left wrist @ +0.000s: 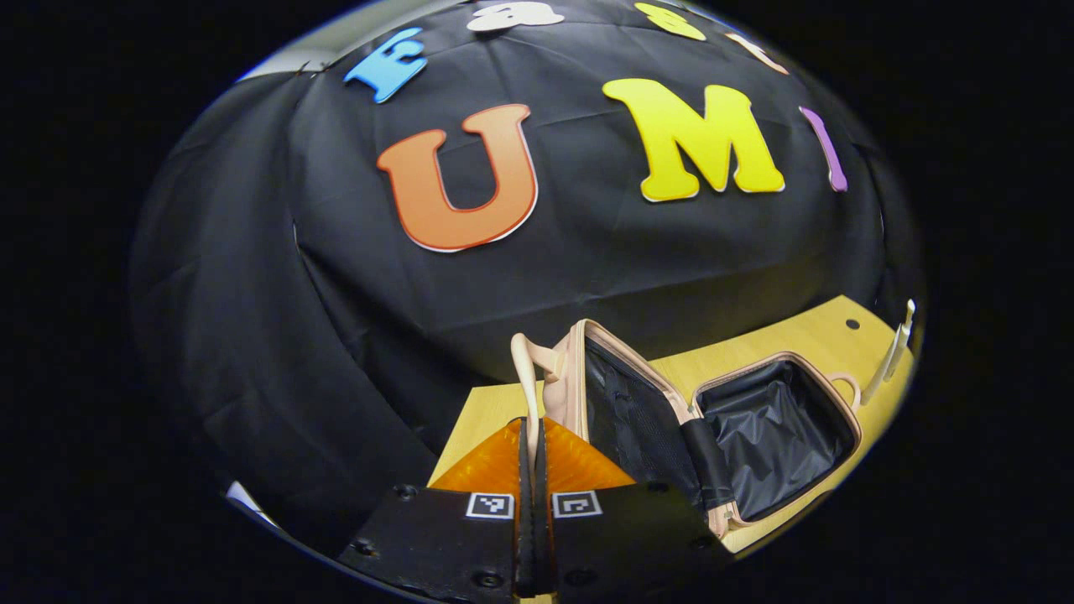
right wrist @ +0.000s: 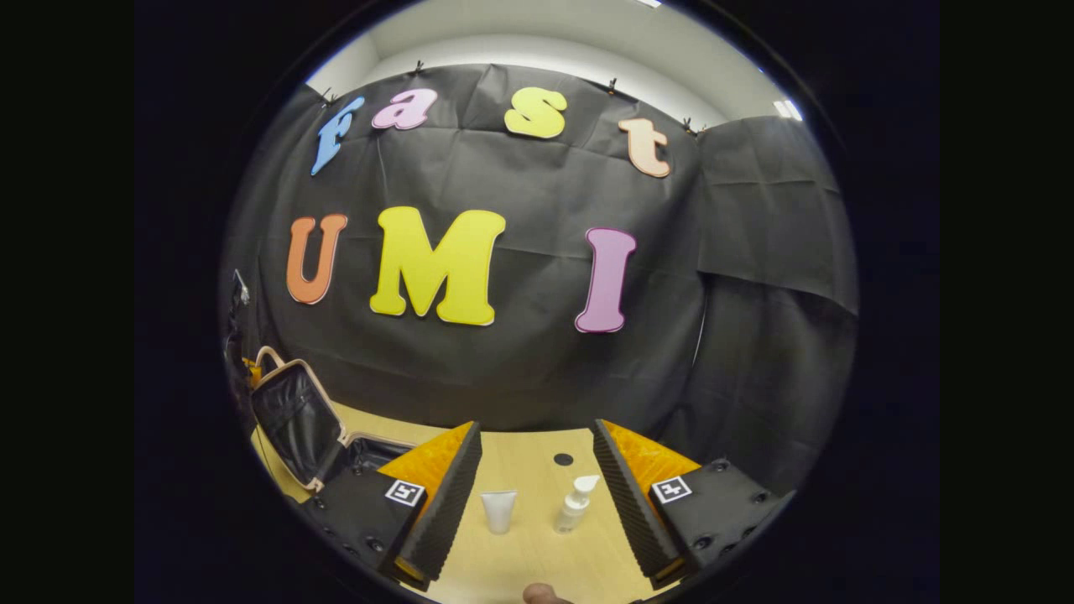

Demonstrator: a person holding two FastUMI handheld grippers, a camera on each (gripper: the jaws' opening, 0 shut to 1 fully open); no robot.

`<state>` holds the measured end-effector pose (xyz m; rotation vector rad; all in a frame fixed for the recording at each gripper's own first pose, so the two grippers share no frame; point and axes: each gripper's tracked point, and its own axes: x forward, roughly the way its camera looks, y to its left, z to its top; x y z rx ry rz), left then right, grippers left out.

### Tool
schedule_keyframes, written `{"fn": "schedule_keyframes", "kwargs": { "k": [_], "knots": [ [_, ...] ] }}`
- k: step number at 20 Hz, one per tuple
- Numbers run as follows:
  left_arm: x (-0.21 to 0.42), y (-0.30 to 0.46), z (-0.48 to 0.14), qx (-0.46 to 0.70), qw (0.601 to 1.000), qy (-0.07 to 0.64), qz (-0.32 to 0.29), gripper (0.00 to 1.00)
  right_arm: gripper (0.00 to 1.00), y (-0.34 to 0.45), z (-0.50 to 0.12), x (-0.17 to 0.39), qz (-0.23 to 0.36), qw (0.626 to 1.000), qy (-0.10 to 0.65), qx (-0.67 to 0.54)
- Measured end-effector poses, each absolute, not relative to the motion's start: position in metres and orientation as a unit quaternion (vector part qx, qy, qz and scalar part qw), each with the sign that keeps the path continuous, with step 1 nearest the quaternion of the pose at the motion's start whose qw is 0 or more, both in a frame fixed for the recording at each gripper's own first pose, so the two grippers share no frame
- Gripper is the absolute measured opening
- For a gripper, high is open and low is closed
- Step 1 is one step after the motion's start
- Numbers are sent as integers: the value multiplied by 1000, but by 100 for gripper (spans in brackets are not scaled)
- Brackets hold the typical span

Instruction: First open the suitcase, pack the skin care products into it, and then close the suitcase.

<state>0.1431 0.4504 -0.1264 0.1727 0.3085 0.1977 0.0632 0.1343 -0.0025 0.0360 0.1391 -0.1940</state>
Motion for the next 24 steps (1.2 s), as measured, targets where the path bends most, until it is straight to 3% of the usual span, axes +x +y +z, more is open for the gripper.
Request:
{"fn": "schedule_keyframes", "kwargs": {
  "k": [5,12,20,22,23,24],
  "knots": [
    [145,491,-179,-49,981,170,84,3,80,153,-14,62,-98,991,89,9],
    [132,515,-275,-164,951,245,93,7,80,172,-30,53,-98,989,112,-5],
    [132,517,-304,-234,934,255,94,19,80,190,-38,46,-81,989,120,-20],
    [131,517,-294,-253,933,238,95,39,80,190,-39,46,-75,990,118,-24],
    [129,514,-287,-263,932,232,94,59,80,190,-41,46,-72,990,118,-24],
    [127,510,-280,-271,931,225,93,71,80,190,-43,46,-68,990,119,-22]
  ]
}}
